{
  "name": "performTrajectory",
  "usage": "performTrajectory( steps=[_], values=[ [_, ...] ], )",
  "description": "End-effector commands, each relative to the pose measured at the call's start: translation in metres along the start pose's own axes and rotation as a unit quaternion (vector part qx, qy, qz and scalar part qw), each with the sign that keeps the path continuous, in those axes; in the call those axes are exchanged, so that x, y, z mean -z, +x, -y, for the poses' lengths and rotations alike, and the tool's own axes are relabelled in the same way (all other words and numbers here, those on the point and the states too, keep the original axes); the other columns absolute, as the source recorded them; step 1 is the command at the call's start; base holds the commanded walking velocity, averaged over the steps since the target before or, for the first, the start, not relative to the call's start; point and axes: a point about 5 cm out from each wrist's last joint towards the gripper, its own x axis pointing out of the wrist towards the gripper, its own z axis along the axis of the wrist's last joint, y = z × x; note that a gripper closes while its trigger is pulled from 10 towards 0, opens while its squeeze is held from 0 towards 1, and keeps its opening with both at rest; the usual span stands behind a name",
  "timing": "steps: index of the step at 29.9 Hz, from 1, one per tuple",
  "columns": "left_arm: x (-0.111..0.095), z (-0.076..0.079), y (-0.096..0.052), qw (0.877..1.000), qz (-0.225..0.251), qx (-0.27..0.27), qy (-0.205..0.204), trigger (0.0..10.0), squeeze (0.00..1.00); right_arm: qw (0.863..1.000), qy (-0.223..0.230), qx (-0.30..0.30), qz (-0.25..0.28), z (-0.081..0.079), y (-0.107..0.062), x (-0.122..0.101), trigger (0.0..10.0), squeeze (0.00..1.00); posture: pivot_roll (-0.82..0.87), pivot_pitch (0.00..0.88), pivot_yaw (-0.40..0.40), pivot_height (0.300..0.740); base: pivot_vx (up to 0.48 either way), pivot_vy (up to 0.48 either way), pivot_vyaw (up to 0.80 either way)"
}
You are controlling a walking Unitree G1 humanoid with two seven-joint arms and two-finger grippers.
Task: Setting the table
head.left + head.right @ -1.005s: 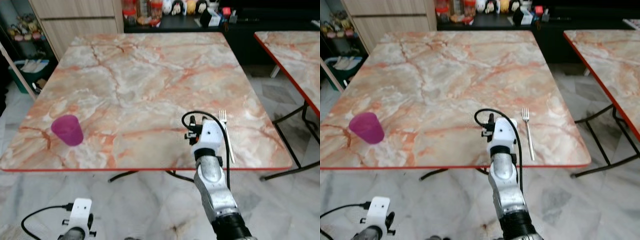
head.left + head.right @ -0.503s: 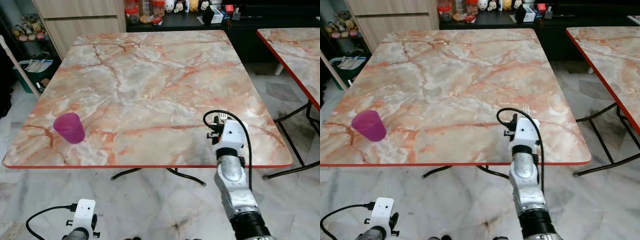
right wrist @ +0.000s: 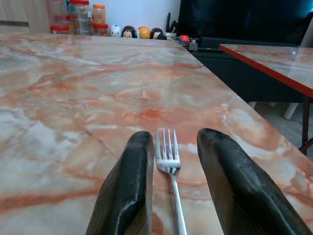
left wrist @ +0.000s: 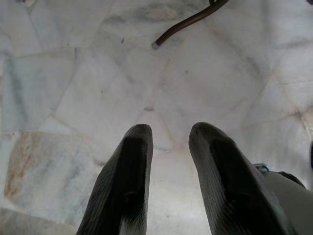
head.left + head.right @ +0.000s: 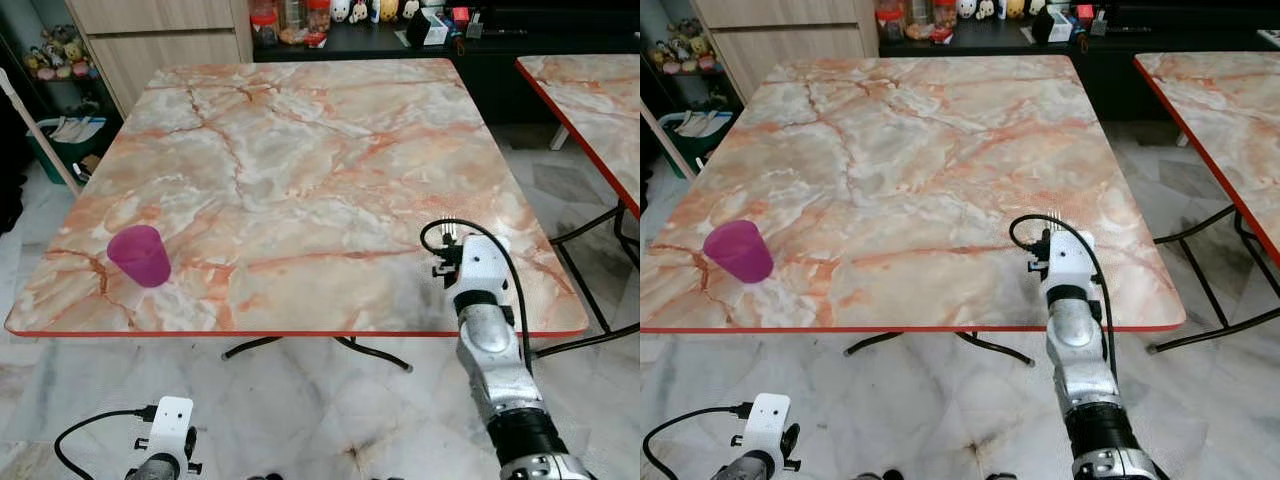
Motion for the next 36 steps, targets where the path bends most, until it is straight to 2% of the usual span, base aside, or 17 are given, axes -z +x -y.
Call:
performTrajectory(
  steps=[1, 5, 11, 24, 30, 33, 36],
  values=[
    [0.005, 0.002, -0.002, 1.000, -0.011, 0.003, 0.007, 10.0, 0.00, 1.000, 0.005, -0.006, -0.004, -0.002, 0.001, 0.001, 10.0, 0.00, 0.02, 0.141, 0.021, 0.740, 0.000, 0.000, 0.00],
    [0.005, 0.002, -0.001, 1.000, -0.010, 0.003, 0.007, 10.0, 0.00, 0.999, 0.025, -0.031, -0.003, -0.023, -0.001, -0.001, 10.0, 0.00, 0.03, 0.137, 0.020, 0.740, 0.000, -0.288, 0.00],
    [0.004, 0.002, -0.001, 1.000, -0.010, 0.001, 0.009, 10.0, 0.00, 0.998, 0.029, -0.047, -0.006, -0.033, -0.003, 0.001, 10.0, 0.00, 0.03, 0.139, 0.022, 0.740, 0.000, -0.289, 0.00],
    [0.005, 0.001, -0.001, 1.000, -0.012, -0.002, 0.006, 10.0, 0.00, 0.998, 0.032, -0.054, -0.010, -0.038, -0.003, 0.003, 10.0, 0.00, 0.03, 0.138, 0.018, 0.740, 0.000, 0.000, 0.00],
    [0.006, 0.001, -0.001, 1.000, -0.013, -0.003, 0.005, 10.0, 0.00, 0.997, 0.044, -0.056, -0.007, -0.041, -0.003, 0.000, 10.0, 0.00, 0.03, 0.138, 0.017, 0.740, 0.296, 0.000, 0.00],
    [0.005, 0.001, -0.001, 1.000, -0.012, -0.003, 0.004, 10.0, 0.00, 0.997, 0.055, -0.060, 0.005, -0.044, -0.003, -0.004, 10.0, 0.00, 0.03, 0.138, 0.019, 0.740, 0.304, 0.000, -0.71],
    [0.005, 0.001, -0.001, 1.000, -0.012, -0.003, 0.004, 10.0, 0.00, 0.997, 0.045, -0.060, 0.009, -0.044, -0.003, -0.004, 10.0, 0.00, 0.03, 0.138, 0.017, 0.740, 0.306, 0.000, -0.38]
  ],
)
